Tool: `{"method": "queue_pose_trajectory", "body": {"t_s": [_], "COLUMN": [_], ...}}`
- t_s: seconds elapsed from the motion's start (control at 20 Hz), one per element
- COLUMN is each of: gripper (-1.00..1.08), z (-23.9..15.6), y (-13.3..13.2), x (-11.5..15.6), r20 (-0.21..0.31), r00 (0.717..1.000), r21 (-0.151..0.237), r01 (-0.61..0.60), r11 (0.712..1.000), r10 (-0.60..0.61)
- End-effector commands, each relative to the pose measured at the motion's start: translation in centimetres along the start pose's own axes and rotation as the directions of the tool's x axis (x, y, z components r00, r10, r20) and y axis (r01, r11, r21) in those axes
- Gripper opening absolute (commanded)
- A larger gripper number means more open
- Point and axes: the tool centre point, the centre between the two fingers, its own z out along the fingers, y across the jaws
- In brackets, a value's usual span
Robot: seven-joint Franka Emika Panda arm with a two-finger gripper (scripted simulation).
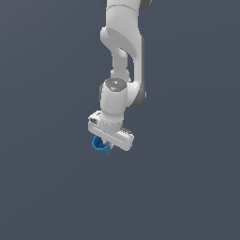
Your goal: Pick up the object and move it to a goal position.
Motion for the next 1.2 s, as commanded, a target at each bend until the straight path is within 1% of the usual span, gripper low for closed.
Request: {"method": "queue_pose_trajectory", "body": {"t_s": [0.0, 1.15], "gripper": [-1.00, -1.00], "z": [-1.8, -21.6], "y": [0.3, 5.0], "x": [-0.2, -3.8], "r20": [-0.003, -0.004], "r00": [1.000, 1.000], "r21": [0.002, 0.001], "r01": [-0.001, -0.001], "r11": [1.000, 1.000], "r10": [0.001, 0.001]}}
